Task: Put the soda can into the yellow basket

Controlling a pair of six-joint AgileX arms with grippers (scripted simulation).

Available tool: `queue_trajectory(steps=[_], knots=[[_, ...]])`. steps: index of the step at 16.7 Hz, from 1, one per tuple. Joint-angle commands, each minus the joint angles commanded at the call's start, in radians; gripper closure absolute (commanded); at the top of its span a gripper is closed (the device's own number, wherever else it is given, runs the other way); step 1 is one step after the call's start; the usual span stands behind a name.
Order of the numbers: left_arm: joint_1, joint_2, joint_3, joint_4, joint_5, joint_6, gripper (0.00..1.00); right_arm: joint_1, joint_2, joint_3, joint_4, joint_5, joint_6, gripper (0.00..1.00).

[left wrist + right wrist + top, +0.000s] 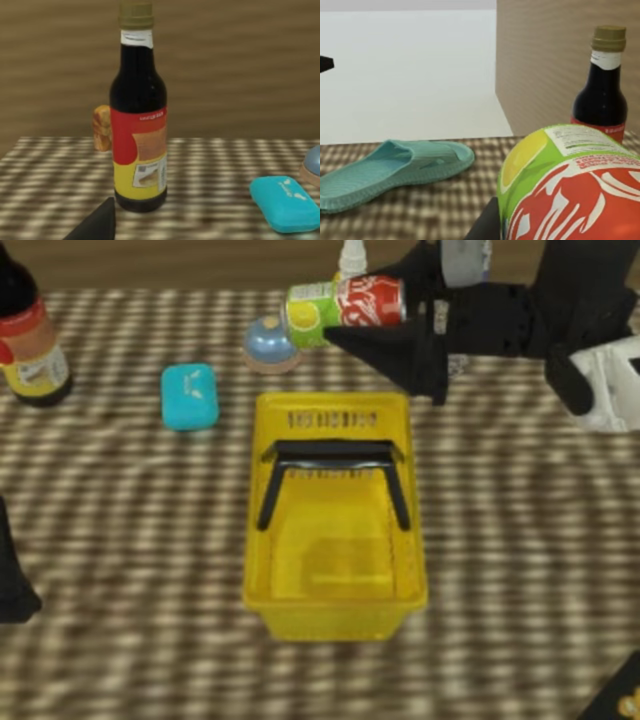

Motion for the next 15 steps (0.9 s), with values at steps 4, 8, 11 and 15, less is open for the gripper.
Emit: queue_trajectory(steps=[4,8,11,15], knots=[[0.0,0.0,0.0,0.0,0.0,0.0,0.0,-0.002,0.044,-0.003,0.039,-0.002,0.0,1.0],[0.0,0.0,0.0,0.0,0.0,0.0,0.0,0.001,0.177,-0.032,0.211,0.001,-0.003,1.0],[0.0,0.0,0.0,0.0,0.0,0.0,0.0,0.004,0.255,-0.053,0.303,0.003,-0.005,1.0],[0.0,0.0,0.0,0.0,0.0,0.0,0.0,0.004,0.264,-0.057,0.314,0.004,-0.005,1.0]])
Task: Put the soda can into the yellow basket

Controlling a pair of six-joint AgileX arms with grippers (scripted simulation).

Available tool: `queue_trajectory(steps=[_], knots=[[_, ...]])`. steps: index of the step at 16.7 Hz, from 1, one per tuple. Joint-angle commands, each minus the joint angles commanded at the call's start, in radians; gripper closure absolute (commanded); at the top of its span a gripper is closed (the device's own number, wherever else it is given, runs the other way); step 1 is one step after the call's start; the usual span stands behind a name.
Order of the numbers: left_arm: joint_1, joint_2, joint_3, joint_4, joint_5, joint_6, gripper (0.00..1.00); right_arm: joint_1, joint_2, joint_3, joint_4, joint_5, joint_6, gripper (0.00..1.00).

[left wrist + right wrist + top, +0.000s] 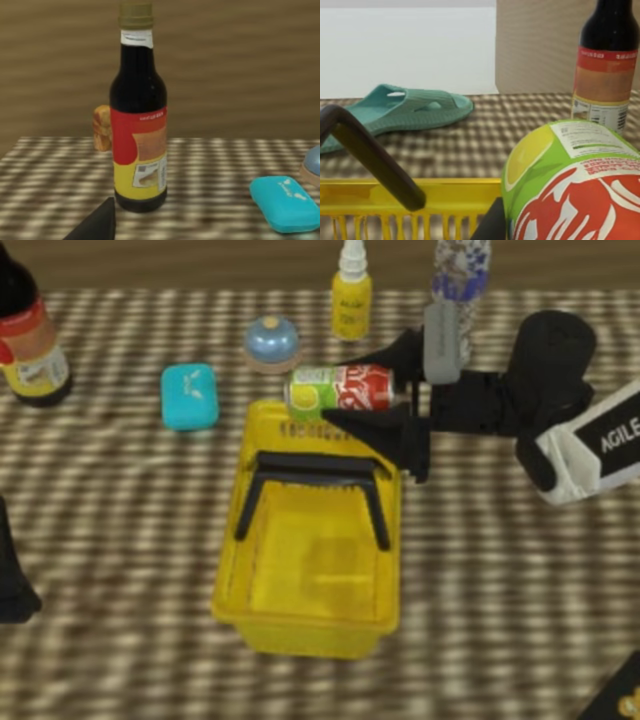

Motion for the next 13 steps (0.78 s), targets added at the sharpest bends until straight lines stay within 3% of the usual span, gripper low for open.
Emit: queue_trajectory(steps=[13], knots=[[0.0,0.0,0.0,0.0,0.0,0.0,0.0,0.0,0.0,0.0,0.0,0.0,0.0,0.02]])
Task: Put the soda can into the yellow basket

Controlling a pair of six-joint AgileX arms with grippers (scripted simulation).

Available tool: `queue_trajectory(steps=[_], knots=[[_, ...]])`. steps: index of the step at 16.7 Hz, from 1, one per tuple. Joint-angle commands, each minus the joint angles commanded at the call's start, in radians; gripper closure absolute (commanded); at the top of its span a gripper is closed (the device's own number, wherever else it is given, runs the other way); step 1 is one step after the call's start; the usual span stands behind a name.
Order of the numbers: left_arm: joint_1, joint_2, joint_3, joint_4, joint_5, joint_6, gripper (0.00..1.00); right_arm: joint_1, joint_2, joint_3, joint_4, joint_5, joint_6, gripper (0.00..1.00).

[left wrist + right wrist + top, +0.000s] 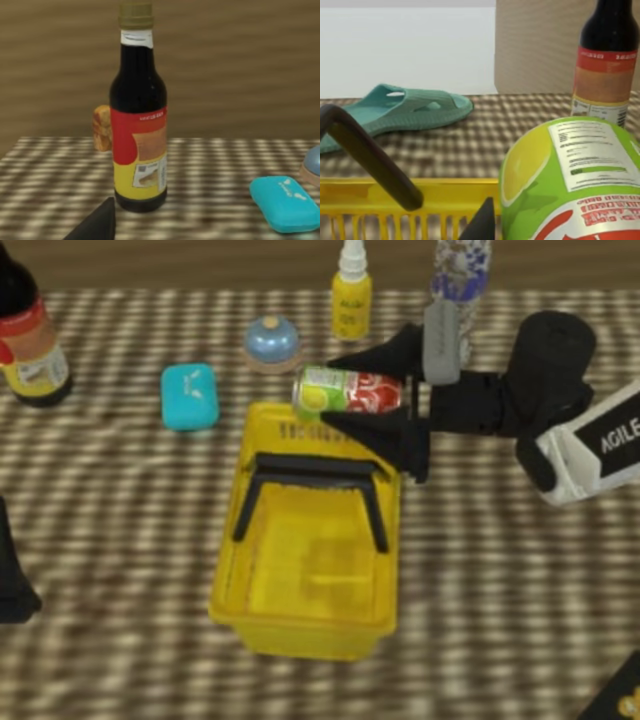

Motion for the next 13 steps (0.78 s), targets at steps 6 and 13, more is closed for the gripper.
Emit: queue_trajectory(steps=[6,13], knots=[[0.0,0.0,0.0,0.0,0.0,0.0,0.0,0.0,0.0,0.0,0.0,0.0,0.0,0.0],[-0.022,0.051,0.051,-0.037,0.007,0.028,0.0,-0.009,-0.069,-0.034,-0.034,0.025,-0.005,0.0]])
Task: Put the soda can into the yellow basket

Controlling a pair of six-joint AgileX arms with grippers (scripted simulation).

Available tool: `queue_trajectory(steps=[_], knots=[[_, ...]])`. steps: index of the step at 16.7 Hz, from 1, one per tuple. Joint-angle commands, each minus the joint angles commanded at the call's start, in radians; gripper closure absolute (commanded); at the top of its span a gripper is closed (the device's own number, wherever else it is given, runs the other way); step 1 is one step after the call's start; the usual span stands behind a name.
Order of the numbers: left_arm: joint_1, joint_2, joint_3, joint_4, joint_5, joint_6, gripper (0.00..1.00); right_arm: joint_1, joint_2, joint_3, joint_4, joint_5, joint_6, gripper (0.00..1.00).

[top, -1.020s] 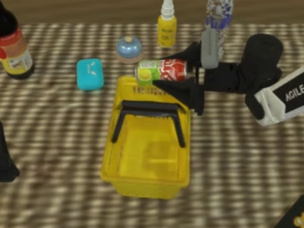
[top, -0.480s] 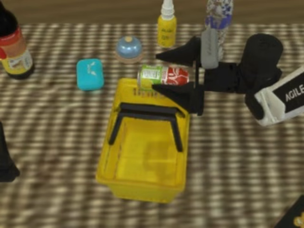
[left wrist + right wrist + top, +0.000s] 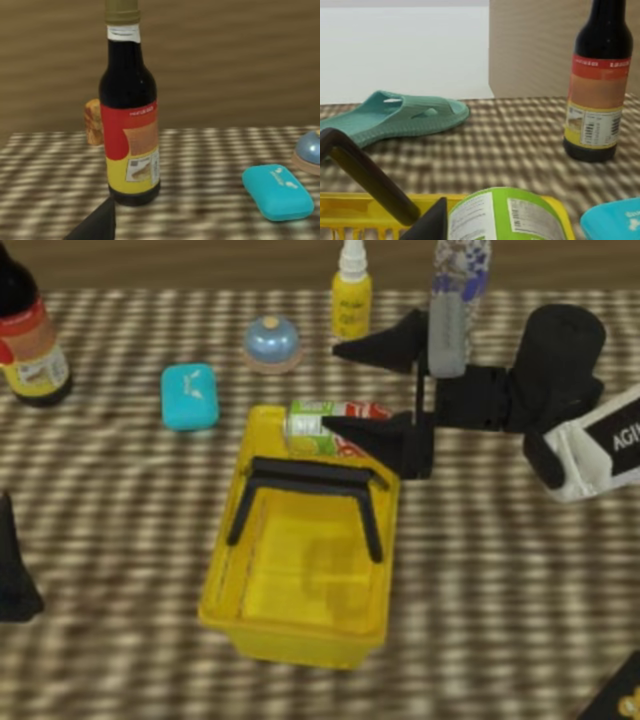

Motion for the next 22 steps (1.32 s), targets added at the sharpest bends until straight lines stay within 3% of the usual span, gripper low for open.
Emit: queue_trajectory(steps=[3,7,10,18,22], knots=[[-0.051,0.129,0.124,-0.092,0.013,0.068,0.0,-0.015,-0.142,-0.085,-0.07,0.056,-0.007,0.0],[-0.149,0.4,0.376,-0.28,0.028,0.204,0.0,-0.057,-0.431,-0.259,-0.222,0.193,-0.018,0.0],[-0.236,0.65,0.603,-0.451,0.035,0.329,0.0,-0.098,-0.697,-0.418,-0.369,0.331,-0.023,0.0],[-0.473,1.385,1.26,-0.931,0.03,0.681,0.0,-0.217,-1.522,-0.848,-0.799,0.741,-0.022,0.0],[-0.572,1.709,1.549,-1.134,0.019,0.829,0.0,-0.27,-1.892,-1.012,-0.977,0.915,-0.021,0.0]])
